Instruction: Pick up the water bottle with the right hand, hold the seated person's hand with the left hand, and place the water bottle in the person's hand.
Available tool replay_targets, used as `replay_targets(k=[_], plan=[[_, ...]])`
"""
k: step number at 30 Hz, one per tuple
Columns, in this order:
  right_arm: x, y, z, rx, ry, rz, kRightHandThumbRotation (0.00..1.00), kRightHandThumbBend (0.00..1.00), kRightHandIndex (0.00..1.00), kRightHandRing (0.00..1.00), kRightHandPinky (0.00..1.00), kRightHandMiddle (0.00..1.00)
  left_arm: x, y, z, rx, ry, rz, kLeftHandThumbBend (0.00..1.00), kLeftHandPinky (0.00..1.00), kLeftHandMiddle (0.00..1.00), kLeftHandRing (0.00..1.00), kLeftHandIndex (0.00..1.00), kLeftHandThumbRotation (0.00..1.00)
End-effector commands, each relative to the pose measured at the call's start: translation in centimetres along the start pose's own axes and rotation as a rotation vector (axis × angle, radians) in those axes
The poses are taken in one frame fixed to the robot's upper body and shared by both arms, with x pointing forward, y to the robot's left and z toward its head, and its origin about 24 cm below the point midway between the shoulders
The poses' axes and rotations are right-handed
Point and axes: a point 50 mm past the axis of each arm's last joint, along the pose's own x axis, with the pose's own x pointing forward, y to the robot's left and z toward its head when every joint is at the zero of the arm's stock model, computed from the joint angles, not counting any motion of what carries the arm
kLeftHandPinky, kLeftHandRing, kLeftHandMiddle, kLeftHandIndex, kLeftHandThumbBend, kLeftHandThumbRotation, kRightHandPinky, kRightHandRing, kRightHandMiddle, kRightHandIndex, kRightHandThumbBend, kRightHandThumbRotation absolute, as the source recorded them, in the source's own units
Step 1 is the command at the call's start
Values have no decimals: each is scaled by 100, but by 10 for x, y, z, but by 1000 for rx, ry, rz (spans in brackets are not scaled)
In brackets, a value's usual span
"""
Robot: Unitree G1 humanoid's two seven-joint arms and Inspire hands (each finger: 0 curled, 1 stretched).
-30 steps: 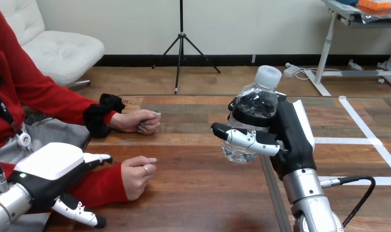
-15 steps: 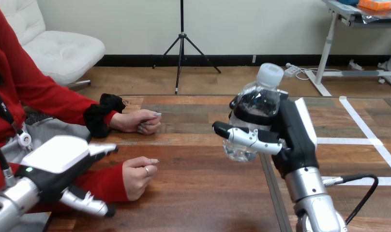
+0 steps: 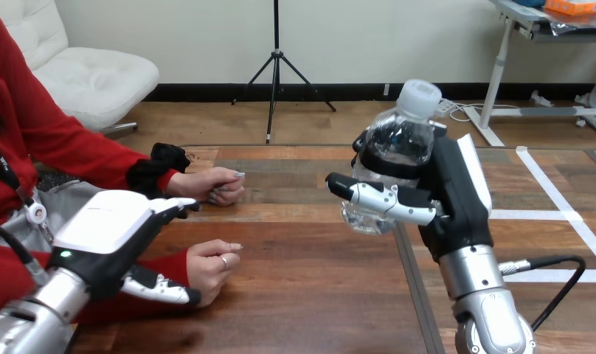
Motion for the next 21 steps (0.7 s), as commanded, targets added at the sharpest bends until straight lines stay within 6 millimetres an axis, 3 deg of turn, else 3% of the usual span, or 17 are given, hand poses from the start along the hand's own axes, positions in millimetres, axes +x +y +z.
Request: replay_targets(k=[1, 21], plan=[[14, 1, 24, 12, -115, -5, 0, 84, 41, 32, 27, 37, 17, 16, 0, 39, 0, 89, 100, 68, 77, 72, 81, 36], [12, 3, 31, 20, -131, 0, 0, 84, 41, 32, 27, 38, 26, 12, -7, 118, 80, 56, 100, 69, 76, 71, 81, 35]])
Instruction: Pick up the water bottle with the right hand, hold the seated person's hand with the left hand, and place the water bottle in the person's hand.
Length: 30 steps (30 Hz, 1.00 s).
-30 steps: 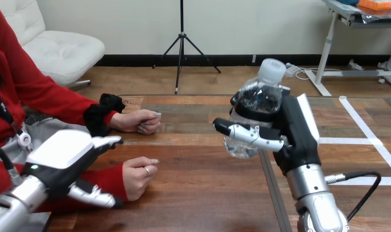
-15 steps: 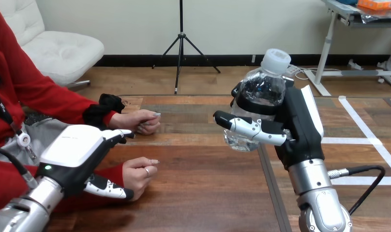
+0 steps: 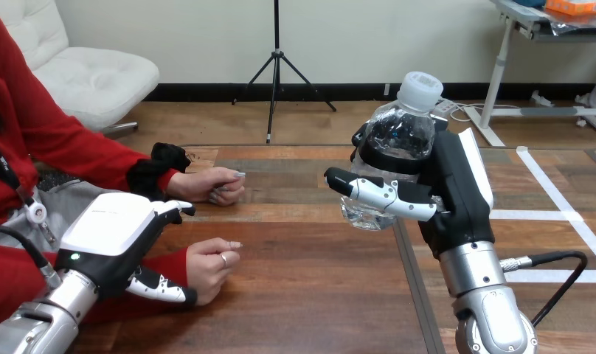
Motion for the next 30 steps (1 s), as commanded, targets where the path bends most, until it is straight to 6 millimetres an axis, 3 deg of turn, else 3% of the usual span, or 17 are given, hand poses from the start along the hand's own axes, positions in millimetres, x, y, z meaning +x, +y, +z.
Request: replay_targets(k=[1, 30], plan=[[12, 2, 27, 20, -131, -2, 0, 84, 41, 32, 27, 38, 18, 22, -1, 45, 2, 64, 100, 69, 76, 71, 81, 35], [10, -1, 33, 8, -153, -14, 0, 85, 41, 31, 26, 37, 26, 19, -24, 119, 78, -114, 100, 74, 84, 78, 87, 48]])
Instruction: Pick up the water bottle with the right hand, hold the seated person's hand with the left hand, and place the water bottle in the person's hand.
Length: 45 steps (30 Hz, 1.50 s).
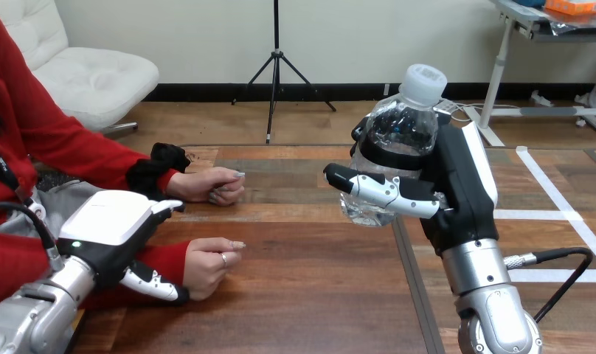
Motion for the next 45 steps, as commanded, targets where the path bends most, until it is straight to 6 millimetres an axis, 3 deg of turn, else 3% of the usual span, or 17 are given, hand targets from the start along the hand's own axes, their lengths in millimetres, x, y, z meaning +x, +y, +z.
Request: replay_targets(k=[1, 21, 29, 45], plan=[[10, -1, 22, 8, -114, -20, 0, 85, 41, 31, 26, 37, 9, 19, -8, 45, 18, 22, 100, 74, 83, 78, 87, 48], [9, -5, 25, 27, -118, -15, 0, 84, 41, 32, 27, 38, 26, 7, 3, 49, 29, -41, 100, 77, 84, 79, 88, 50], [9, -6, 27, 22, -124, -16, 0, 84, 41, 31, 27, 37, 31, 4, 6, 58, 31, -45, 100, 77, 83, 78, 86, 46], [8, -9, 30, 24, -129, -20, 0, 84, 41, 31, 26, 37, 37, -2, 15, 65, 37, -18, 100, 62, 70, 65, 77, 32]])
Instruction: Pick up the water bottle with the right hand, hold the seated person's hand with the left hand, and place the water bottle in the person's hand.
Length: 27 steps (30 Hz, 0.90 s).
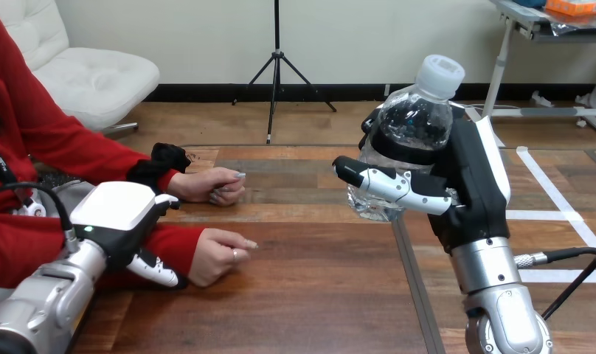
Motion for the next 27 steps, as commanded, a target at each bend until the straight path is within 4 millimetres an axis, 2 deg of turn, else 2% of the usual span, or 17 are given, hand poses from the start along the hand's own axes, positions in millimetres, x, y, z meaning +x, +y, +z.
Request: replay_targets(k=[1, 5, 16, 27], plan=[[9, -3, 22, 5, -108, -2, 0, 84, 41, 31, 26, 37, 7, -2, 12, 24, -22, -9, 100, 60, 69, 64, 76, 30], [10, -2, 23, 5, -111, -3, 0, 84, 41, 31, 26, 37, 7, 0, 15, 11, -40, -3, 100, 54, 64, 59, 72, 24], [11, -1, 24, 5, -116, -3, 0, 84, 41, 31, 26, 37, 8, 6, 24, -40, -70, -1, 98, 49, 59, 54, 63, 7], [12, 0, 27, 2, -119, -5, 0, 83, 41, 30, 26, 36, 7, 9, 27, -72, -42, -50, 96, 48, 59, 56, 62, 0]])
